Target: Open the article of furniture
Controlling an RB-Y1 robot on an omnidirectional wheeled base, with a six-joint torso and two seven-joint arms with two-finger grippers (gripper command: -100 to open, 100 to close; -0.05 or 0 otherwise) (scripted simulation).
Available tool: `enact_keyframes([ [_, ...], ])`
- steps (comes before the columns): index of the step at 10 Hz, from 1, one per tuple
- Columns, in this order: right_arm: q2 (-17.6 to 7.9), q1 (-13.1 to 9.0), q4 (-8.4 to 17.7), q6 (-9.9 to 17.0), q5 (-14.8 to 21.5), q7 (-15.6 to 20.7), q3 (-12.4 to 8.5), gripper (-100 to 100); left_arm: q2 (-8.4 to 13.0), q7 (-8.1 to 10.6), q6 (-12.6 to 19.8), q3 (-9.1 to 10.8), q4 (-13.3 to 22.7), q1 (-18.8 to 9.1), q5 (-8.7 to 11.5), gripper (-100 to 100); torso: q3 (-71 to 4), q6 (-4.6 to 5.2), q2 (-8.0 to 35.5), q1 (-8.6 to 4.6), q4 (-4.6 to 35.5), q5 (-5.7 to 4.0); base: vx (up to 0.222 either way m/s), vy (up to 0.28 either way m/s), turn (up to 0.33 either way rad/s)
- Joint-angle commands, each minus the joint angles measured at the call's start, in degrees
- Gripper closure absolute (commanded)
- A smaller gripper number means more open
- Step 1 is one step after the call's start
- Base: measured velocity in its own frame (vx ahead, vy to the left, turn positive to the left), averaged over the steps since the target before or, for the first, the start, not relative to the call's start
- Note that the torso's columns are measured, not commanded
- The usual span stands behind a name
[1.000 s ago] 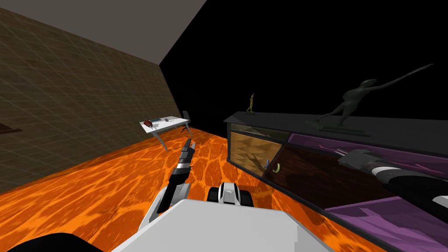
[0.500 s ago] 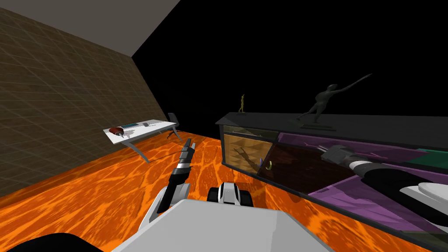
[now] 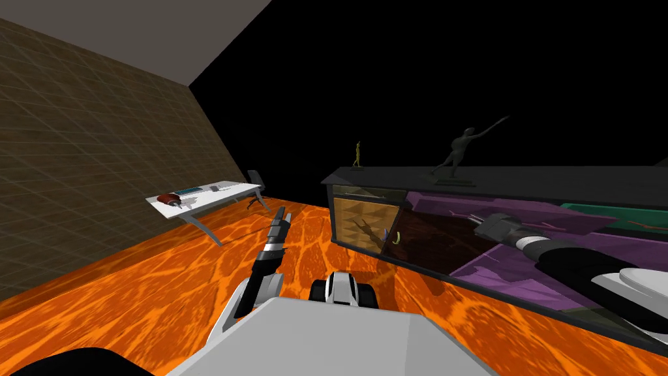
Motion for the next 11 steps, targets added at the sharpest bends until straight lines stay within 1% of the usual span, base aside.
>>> enact_keyframes([
  [1,-1.46,0.67,0.3,-0.68,-0.69,-0.91,-0.44,-100,0.0,0.0,0.0,0.0,0.0,0.01,0.0,0,-0.18,0.0,-0.28,-0.13,-0.05,0.03,-0.009,0.011,-0.062],
  [3,-3.05,1.14,0.58,-1.17,-1.4,-1.87,-1.06,-100,0.0,0.0,0.0,0.01,0.0,0.02,0.0,0,-0.25,0.11,-0.42,-0.48,-0.25,-0.31,0.016,0.016,-0.057],
  [4,-4.65,1.61,0.86,-1.67,-2.11,-2.82,-1.68,-100,0.01,0.0,0.0,0.01,0.0,0.02,0.0,0,-0.18,0.12,-0.33,-0.59,-0.24,-0.38,0.023,0.014,-0.061],
  [5,-5.45,1.84,0.99,-1.91,-2.46,-3.3,-1.99,-100,0.01,0.0,0.0,0.01,0.0,0.03,0.0,0,-0.09,0.15,-0.2,-0.61,-0.21,-0.39,0.022,0.014,-0.066],
  [6,-7.04,2.31,1.27,-2.41,-3.17,-4.25,-2.61,-100,0.01,0.0,0.0,0.01,0.0,0.02,0.0,0,-0.04,0.15,-0.13,-0.58,-0.18,-0.39,0.017,0.023,-0.055],
  [7,-6.42,2.21,1.18,-2.23,-2.88,-3.79,-2.0,-100,0.01,0.0,0.0,0.01,0.0,0.02,0.0,0,-0.01,0.24,-0.01,-0.49,-0.02,-0.16,0.012,0.008,-0.008],
  [8,-6.59,2.27,1.25,-2.4,-2.97,-4.03,-2.05,0,0.01,0.0,0.0,0.01,0.0,0.02,0.0,0,0.06,0.2,0.07,-0.43,-0.04,-0.22,0.006,0.0,0.004],
  [11,-6.51,2.36,1.26,-2.44,-2.94,-3.99,-1.87,0,0.01,0.0,0.0,0.01,0.0,0.02,0.0,0,-0.01,0.17,-0.06,-0.44,-0.12,-0.27,0.0,0.0,0.0],
])
